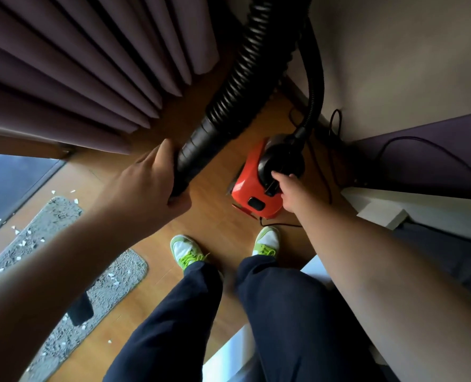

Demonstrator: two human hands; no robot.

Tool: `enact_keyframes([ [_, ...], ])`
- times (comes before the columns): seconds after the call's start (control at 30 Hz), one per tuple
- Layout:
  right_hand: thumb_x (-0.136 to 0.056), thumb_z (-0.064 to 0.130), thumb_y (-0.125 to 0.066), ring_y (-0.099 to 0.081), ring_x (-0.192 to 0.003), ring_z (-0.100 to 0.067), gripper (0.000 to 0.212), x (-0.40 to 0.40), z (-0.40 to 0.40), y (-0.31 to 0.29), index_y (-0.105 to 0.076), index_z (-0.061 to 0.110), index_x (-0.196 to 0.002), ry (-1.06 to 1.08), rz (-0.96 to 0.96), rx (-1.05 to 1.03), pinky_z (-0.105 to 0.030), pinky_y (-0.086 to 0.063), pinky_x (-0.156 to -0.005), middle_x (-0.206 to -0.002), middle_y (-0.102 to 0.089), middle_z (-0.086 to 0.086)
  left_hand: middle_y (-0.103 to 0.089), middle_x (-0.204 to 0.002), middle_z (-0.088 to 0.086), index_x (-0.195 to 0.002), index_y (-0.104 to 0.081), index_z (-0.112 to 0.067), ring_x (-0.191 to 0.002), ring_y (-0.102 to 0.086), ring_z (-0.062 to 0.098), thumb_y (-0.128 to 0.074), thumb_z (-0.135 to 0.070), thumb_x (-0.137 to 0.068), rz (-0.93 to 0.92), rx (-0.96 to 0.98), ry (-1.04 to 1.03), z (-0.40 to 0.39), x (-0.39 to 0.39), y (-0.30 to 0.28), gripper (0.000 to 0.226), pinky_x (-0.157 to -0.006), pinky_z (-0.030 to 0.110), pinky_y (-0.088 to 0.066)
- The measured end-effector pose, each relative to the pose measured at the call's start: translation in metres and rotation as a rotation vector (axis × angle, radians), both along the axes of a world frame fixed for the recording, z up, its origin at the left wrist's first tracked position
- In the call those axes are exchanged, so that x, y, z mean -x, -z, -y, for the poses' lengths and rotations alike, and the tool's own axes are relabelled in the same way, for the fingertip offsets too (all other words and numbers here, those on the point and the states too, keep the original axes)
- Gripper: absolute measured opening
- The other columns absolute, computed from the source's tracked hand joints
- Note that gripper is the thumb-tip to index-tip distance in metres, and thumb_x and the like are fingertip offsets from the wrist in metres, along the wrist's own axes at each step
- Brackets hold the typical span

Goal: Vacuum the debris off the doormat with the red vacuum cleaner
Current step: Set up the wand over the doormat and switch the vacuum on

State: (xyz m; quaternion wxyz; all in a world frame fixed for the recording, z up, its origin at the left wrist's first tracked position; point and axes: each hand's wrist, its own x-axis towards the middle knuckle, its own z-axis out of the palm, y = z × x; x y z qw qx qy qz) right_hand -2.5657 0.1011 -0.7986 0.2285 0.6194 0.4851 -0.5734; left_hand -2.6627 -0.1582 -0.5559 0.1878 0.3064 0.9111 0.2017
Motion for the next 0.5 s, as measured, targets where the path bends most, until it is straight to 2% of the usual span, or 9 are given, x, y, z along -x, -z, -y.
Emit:
enact_keyframes([
  [0.03, -0.088, 0.041, -0.065, -0.038, -0.139, -0.025, 0.076, 0.003, -0.002, 0.002, -0.030, 0.019, -0.152, 0.056, 0.011, 0.056, -0.036, -0.031, -0.112, -0.154, -0.036, -0.008, -0.018, -0.069, -0.024, -0.090, -0.033, -0.019, -0.051, -0.018, -0.006, -0.080, -0.009, -0.063, 0.016, -0.004, 0.019, 0.002, 0.002, 0.002, 0.055, -0.052, 0.009, -0.015],
  [0.07, -0.089, 0.042, -0.064, -0.035, -0.142, -0.024, 0.075, 0.006, -0.004, 0.003, -0.030, 0.020, -0.153, 0.096, 0.022, 0.102, -0.037, -0.029, -0.113, -0.156, -0.034, -0.005, -0.019, -0.068, -0.023, -0.091, -0.033, -0.018, -0.052, -0.018, -0.005, -0.080, -0.010, -0.064, 0.023, -0.009, 0.037, 0.004, 0.003, 0.005, 0.055, -0.051, 0.010, -0.015],
  [0.17, -0.091, 0.046, -0.061, -0.033, -0.143, -0.023, 0.071, 0.012, -0.005, 0.003, -0.032, 0.021, -0.151, 0.105, 0.104, 0.174, -0.041, -0.030, -0.114, -0.157, -0.033, -0.004, -0.038, -0.068, -0.007, -0.096, -0.035, -0.016, -0.047, -0.043, 0.023, -0.074, -0.016, -0.069, -0.028, -0.035, 0.068, 0.012, 0.005, 0.010, 0.048, -0.052, 0.010, -0.015],
  [0.27, -0.090, 0.049, -0.061, -0.039, -0.139, -0.028, 0.073, 0.016, 0.018, 0.000, -0.032, 0.020, -0.151, 0.142, 0.146, 0.198, -0.042, -0.040, -0.103, -0.154, -0.037, -0.007, -0.058, -0.072, 0.013, -0.098, -0.038, -0.012, -0.053, -0.057, 0.032, -0.079, -0.014, -0.064, -0.102, -0.032, 0.077, 0.019, 0.009, 0.008, 0.053, -0.050, 0.011, -0.013],
  [0.3, -0.091, 0.048, -0.060, -0.041, -0.137, -0.030, 0.071, 0.017, 0.029, -0.003, -0.032, 0.020, -0.150, 0.143, 0.135, 0.180, -0.042, -0.042, -0.099, -0.153, -0.039, -0.009, -0.059, -0.073, 0.015, -0.098, -0.040, -0.011, -0.054, -0.058, 0.033, -0.079, -0.013, -0.061, -0.111, -0.025, 0.074, 0.019, 0.011, 0.007, 0.054, -0.048, 0.016, -0.014],
  [0.4, -0.095, 0.040, -0.058, -0.044, -0.133, -0.037, 0.061, 0.023, 0.066, -0.008, -0.035, 0.018, -0.147, 0.137, 0.097, 0.114, -0.048, -0.046, -0.096, -0.150, -0.041, -0.014, -0.060, -0.074, 0.016, -0.101, -0.047, -0.004, -0.057, -0.059, 0.035, -0.078, -0.014, -0.060, -0.149, -0.008, 0.044, 0.034, 0.010, 0.007, 0.052, -0.053, 0.025, -0.029],
  [0.5, -0.098, 0.032, -0.055, -0.046, -0.131, -0.041, 0.056, 0.025, 0.098, -0.011, -0.034, 0.016, -0.147, 0.127, 0.079, 0.120, -0.052, -0.047, -0.094, -0.149, -0.041, -0.016, -0.061, -0.075, 0.016, -0.103, -0.048, -0.004, -0.057, -0.059, 0.036, -0.077, -0.017, -0.059, -0.169, 0.020, 0.015, 0.059, 0.003, 0.012, 0.054, -0.054, 0.026, -0.032],
])
